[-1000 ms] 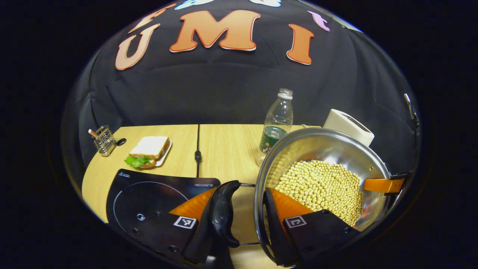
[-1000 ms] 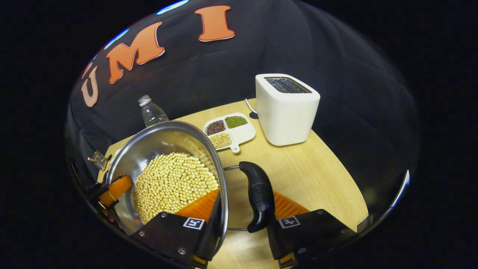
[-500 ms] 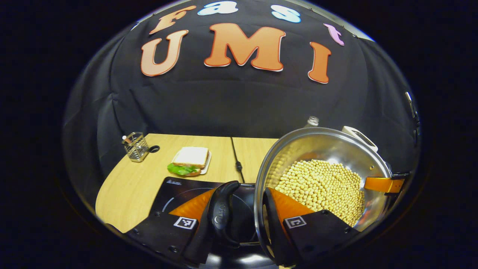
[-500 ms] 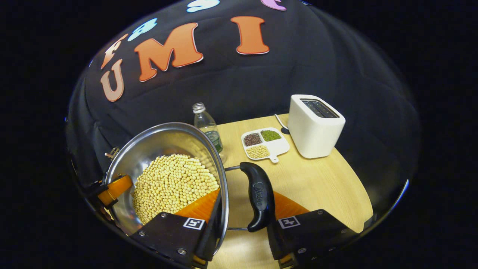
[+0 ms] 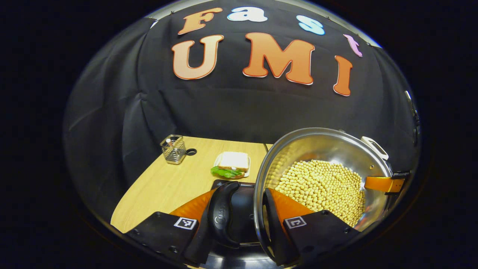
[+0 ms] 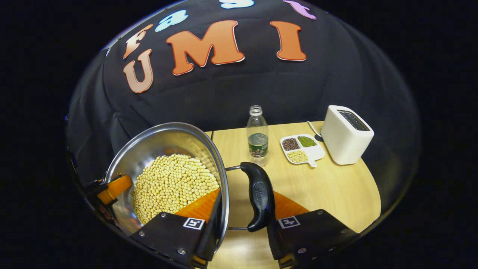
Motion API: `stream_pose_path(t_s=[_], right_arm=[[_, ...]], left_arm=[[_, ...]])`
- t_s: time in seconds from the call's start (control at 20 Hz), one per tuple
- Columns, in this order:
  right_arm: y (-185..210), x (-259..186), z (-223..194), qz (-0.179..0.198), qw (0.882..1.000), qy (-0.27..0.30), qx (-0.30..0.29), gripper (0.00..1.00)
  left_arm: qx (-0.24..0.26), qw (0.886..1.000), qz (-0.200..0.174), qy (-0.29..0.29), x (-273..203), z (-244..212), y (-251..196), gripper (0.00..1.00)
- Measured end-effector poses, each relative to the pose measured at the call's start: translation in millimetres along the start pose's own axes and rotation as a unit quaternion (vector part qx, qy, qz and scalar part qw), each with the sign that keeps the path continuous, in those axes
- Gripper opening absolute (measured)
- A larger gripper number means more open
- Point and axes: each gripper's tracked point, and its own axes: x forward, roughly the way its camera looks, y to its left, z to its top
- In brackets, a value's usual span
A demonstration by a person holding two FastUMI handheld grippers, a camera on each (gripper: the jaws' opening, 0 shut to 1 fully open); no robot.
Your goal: First push the handle of the pot to place it horizontally, then grasp the pot with both hands and set it on the induction cooktop.
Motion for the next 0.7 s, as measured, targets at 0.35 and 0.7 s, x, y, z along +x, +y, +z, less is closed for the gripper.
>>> stream_pose_path(t_s=[0.35, 0.7], right_arm=[[-11.7, 2.4, 14.5, 0.021, 1.0, 0.002, -0.012, 0.57], [-10.7, 6.5, 10.6, 0.027, 0.999, 0.011, -0.012, 0.57]], left_arm=[[-0.01, 1.0, 0.024, 0.002, -17.8, -0.9, 57.4, 0.71], [-0.014, 0.999, 0.031, 0.01, -15.7, -3.2, 78.3, 0.71]])
